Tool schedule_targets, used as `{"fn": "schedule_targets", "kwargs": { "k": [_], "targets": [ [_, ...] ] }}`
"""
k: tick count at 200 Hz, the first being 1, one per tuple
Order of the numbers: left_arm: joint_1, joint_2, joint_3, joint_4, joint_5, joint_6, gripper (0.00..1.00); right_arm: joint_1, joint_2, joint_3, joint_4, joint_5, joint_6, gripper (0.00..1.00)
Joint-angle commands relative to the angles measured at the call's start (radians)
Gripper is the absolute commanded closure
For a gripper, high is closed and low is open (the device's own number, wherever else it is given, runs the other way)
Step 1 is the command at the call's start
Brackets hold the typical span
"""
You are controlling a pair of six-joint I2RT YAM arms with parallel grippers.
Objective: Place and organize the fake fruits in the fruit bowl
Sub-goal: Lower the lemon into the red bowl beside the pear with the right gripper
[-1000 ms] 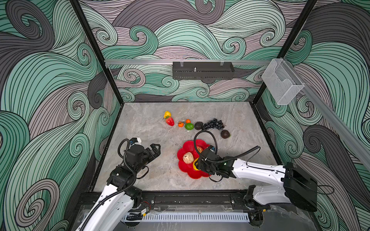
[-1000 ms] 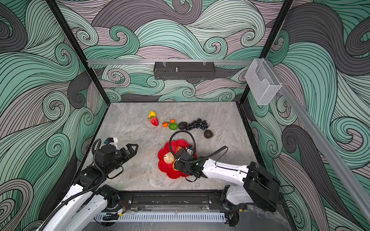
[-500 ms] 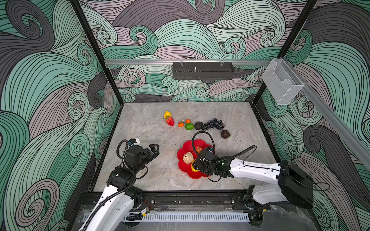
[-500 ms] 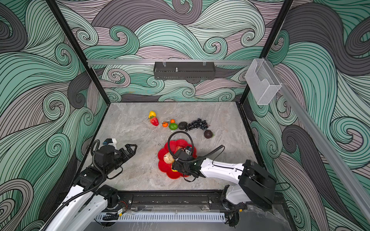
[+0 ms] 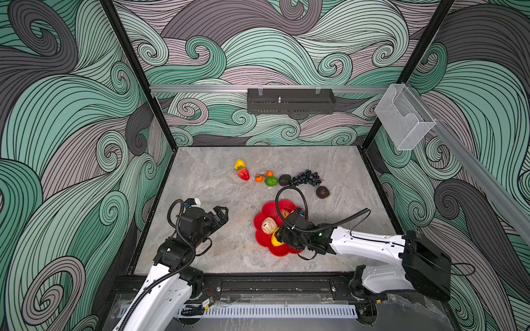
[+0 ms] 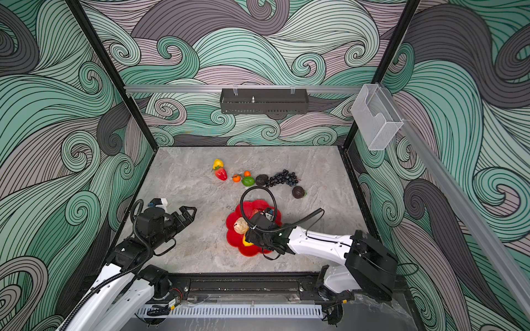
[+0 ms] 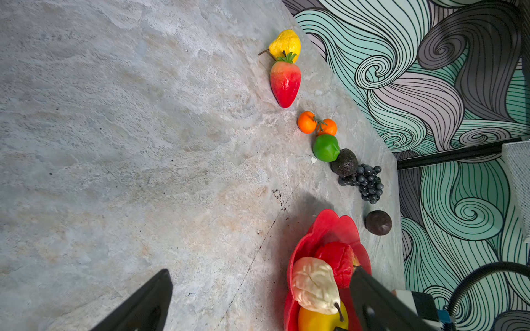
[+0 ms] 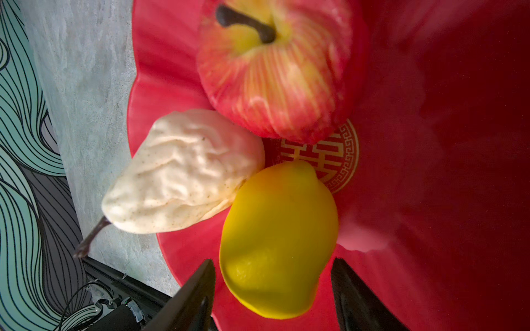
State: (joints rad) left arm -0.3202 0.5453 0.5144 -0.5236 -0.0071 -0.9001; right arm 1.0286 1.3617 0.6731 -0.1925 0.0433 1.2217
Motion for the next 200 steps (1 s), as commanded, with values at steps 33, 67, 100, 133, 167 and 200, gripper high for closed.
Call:
{"fn": "schedule_targets", "kwargs": {
  "k": [33, 67, 100, 133, 167, 200],
  "targets": [
    [0.018, 0.008, 0.013, -0.007, 0.015, 0.024, 0.01, 0.002, 0.024, 0.04, 0.013, -0.011, -0.023, 0.35],
    [0.02, 0.014, 0.015, -0.002, 0.021, 0.025, 0.01, 0.003, 0.003, 0.033, -0.001, 0.005, -0.024, 0.35],
    [0.022, 0.02, 0.018, 0.003, 0.027, 0.031, 0.01, 0.003, -0.028, 0.02, -0.02, 0.025, -0.025, 0.31],
    [0.023, 0.051, 0.034, 0.017, 0.042, 0.052, 0.01, 0.003, -0.054, 0.011, -0.045, 0.034, -0.026, 0.23],
    [0.025, 0.133, 0.068, 0.046, 0.074, 0.08, 0.01, 0.003, -0.09, 0.005, -0.069, 0.04, -0.058, 0.2],
    [0.026, 0.235, 0.117, 0.07, 0.09, 0.102, 0.01, 0.002, -0.156, 0.003, -0.126, 0.07, -0.107, 0.18]
  ]
}}
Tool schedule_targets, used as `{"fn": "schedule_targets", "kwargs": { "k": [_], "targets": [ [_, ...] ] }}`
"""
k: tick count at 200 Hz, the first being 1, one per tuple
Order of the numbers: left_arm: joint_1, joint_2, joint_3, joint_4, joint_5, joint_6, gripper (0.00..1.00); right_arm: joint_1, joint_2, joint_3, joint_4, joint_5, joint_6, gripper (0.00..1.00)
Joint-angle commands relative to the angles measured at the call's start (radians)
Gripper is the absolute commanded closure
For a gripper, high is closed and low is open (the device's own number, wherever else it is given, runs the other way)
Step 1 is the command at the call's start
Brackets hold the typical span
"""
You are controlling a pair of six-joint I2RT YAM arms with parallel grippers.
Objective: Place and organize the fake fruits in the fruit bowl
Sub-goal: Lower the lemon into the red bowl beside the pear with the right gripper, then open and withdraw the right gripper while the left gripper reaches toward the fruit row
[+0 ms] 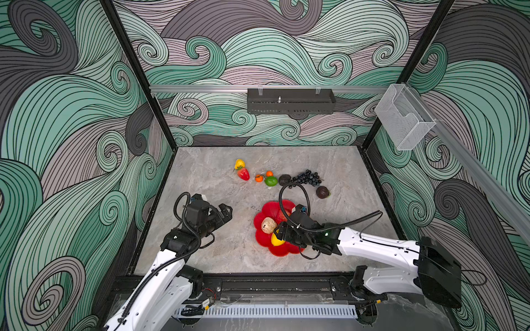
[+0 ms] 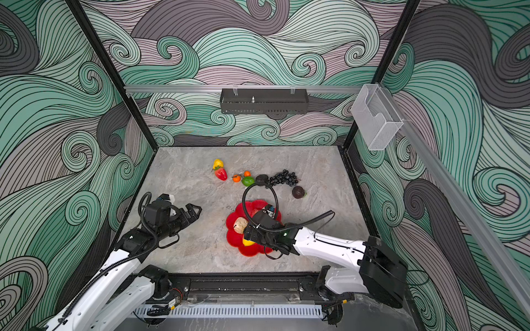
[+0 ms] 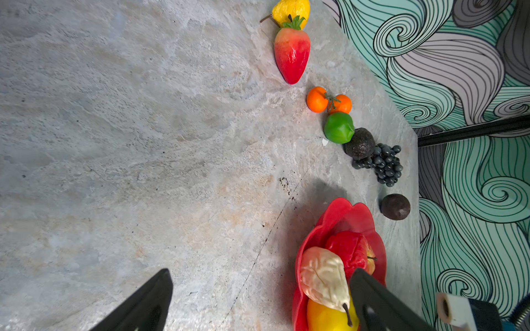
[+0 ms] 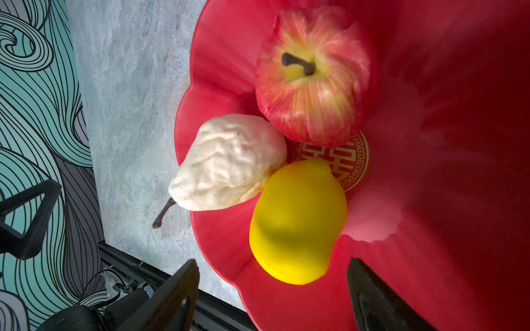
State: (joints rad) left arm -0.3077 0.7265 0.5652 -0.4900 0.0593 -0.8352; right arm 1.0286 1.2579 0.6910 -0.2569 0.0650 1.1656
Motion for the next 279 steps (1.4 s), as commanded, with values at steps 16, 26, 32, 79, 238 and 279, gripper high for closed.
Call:
{"fn": "schedule_targets", "kwargs": {
  "k": [16, 26, 32, 79, 238, 279],
  "targets": [
    [0.013, 0.112, 0.094, 0.052, 0.028, 0.048, 0.01, 0.003, -0.102, -0.022, -0.085, 0.074, -0.089, 0.18],
    [0.013, 0.152, 0.11, 0.065, 0.028, 0.05, 0.01, 0.002, -0.139, -0.025, -0.097, 0.094, -0.124, 0.18],
    [0.013, 0.174, 0.121, 0.073, 0.028, 0.051, 0.01, 0.002, -0.162, -0.025, -0.097, 0.106, -0.147, 0.18],
    [0.013, 0.383, 0.236, 0.124, 0.017, 0.073, 0.02, -0.018, -0.365, -0.029, -0.128, 0.182, -0.391, 0.17],
    [0.06, 1.276, 1.124, -0.182, -0.141, 0.224, 0.07, -0.14, -0.739, -0.26, -0.115, 0.245, -0.575, 0.19],
    [0.054, 1.397, 1.291, -0.214, -0.017, 0.261, 0.1, -0.14, -0.739, -0.281, -0.118, 0.273, -0.583, 0.18]
  ]
}}
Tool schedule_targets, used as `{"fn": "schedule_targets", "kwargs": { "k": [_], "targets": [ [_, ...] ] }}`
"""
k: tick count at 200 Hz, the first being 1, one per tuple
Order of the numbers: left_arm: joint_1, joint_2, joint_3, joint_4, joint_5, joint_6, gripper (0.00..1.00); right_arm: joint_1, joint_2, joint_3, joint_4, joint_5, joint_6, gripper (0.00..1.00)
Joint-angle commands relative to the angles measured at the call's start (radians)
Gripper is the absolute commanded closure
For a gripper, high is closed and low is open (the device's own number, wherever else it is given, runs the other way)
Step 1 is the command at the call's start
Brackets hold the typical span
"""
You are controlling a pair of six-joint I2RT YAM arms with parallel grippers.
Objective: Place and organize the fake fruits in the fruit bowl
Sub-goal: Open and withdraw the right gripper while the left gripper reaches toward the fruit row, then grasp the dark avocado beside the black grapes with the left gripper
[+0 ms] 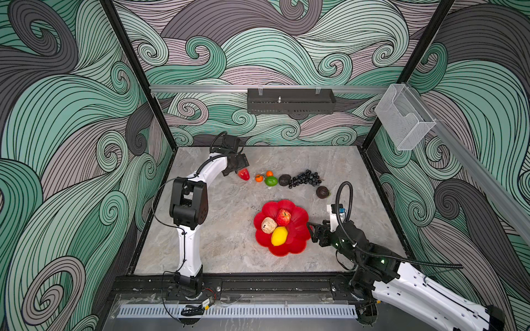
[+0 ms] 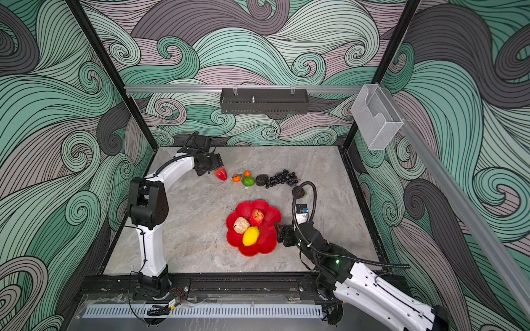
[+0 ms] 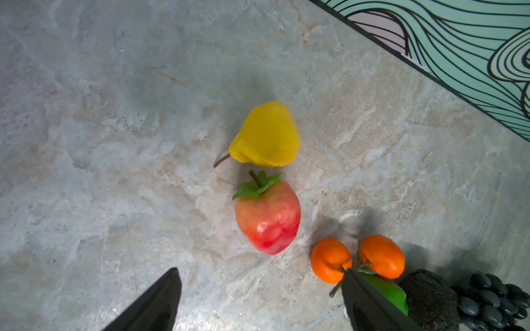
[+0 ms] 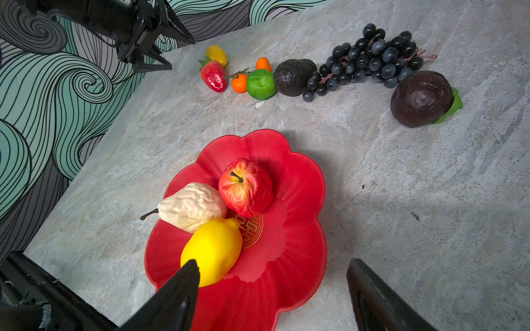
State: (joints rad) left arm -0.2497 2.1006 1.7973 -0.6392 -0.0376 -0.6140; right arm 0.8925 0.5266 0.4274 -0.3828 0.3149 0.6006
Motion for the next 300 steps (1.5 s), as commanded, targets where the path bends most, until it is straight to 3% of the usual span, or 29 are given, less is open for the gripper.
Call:
{"fn": "schedule_targets", "kwargs": {
  "k": [1, 70, 117, 203, 300],
  "targets": [
    [-0.006, 0.022, 0.059, -0.062, 0.079, 0.04, 0.11, -0.004, -0.007, -0.017, 0.007, 0.023, -0.019, 0.18],
    [-0.196, 0.025, 0.093, -0.026, 0.202, 0.208, 0.12, -0.01, 0.003, -0.027, -0.003, 0.069, -0.005, 0.18],
    [-0.309, 0.091, 0.165, -0.047, 0.219, 0.296, 0.18, -0.012, -0.055, -0.03, -0.051, 0.115, 0.011, 0.18],
    [-0.369, 0.325, 0.452, -0.179, 0.162, 0.339, 0.27, -0.014, -0.107, -0.045, -0.085, 0.115, 0.033, 0.17],
    [-0.386, 0.442, 0.564, -0.203, 0.099, 0.347, 0.33, -0.017, -0.134, -0.06, -0.085, 0.109, 0.036, 0.15]
  ]
}}
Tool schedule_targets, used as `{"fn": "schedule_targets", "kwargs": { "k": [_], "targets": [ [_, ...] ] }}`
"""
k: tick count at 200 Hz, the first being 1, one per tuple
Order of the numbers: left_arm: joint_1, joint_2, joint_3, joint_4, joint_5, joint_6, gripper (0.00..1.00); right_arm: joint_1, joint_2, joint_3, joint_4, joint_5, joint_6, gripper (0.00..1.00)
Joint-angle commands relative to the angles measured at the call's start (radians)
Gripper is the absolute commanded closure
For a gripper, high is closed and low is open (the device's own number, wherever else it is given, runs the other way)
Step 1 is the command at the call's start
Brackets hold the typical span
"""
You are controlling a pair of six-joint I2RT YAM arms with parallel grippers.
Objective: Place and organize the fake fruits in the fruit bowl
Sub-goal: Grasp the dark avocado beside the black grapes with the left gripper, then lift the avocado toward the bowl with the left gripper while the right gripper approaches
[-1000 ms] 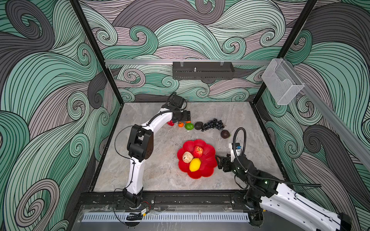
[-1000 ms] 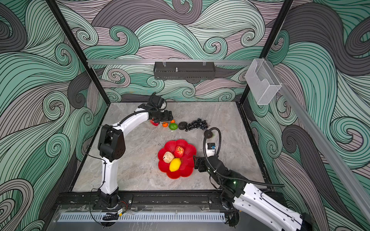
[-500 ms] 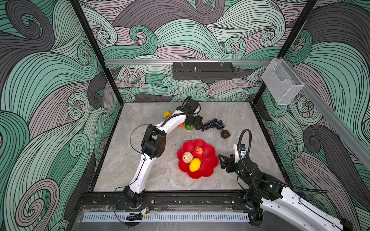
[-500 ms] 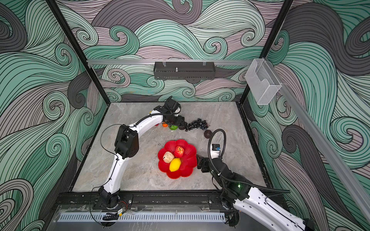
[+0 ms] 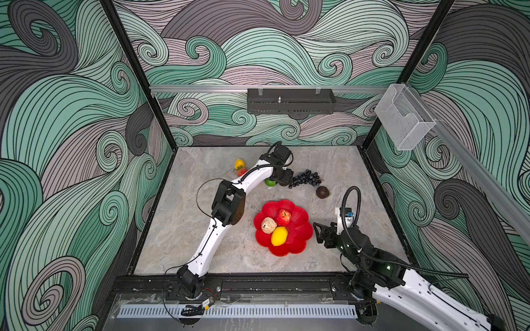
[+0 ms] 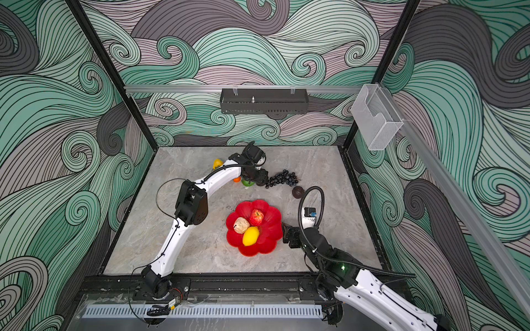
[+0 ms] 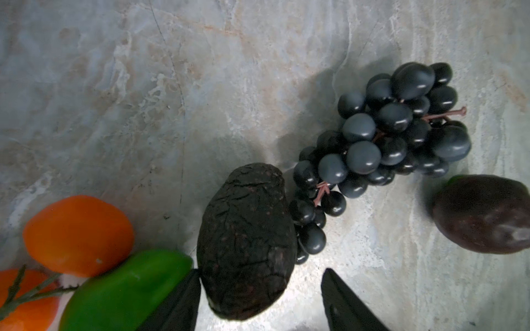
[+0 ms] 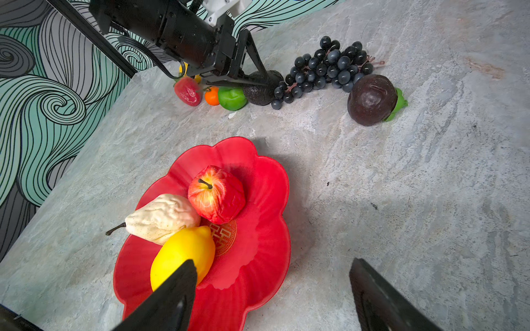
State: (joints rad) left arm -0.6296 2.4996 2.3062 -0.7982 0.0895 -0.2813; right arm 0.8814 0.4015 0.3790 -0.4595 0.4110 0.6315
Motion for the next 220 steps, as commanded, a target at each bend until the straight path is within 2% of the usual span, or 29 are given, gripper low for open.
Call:
{"fn": "schedule_targets", "kwargs": {
  "k": [1, 35, 77, 104, 120, 186, 220],
  "targets": [
    [-0.007, 0.043, 0.056, -0.044, -0.028, 0.014, 0.33, -0.005, -0.009, -0.012, -0.009, 0.012, 0.005, 0.15],
    [-0.007, 0.07, 0.075, -0.05, -0.052, 0.008, 0.37, -0.005, -0.019, -0.014, -0.011, 0.009, 0.01, 0.16],
    [-0.009, 0.082, 0.077, -0.05, -0.057, 0.007, 0.36, -0.006, -0.025, -0.012, -0.019, 0.009, 0.011, 0.16],
    [-0.009, 0.073, 0.075, -0.043, -0.054, 0.002, 0.44, -0.006, -0.025, -0.01, -0.019, 0.006, 0.014, 0.16],
    [-0.009, 0.051, 0.059, -0.03, -0.047, 0.002, 0.45, -0.006, -0.024, -0.007, -0.022, 0.005, 0.016, 0.16],
    [-0.009, -0.197, -0.147, 0.07, -0.045, -0.058, 0.49, -0.006, -0.031, 0.021, -0.056, 0.012, 0.044, 0.16],
    [-0.009, -0.408, -0.4, 0.216, -0.012, -0.11, 0.5, -0.007, -0.027, 0.038, -0.056, -0.002, 0.077, 0.16]
  ]
}}
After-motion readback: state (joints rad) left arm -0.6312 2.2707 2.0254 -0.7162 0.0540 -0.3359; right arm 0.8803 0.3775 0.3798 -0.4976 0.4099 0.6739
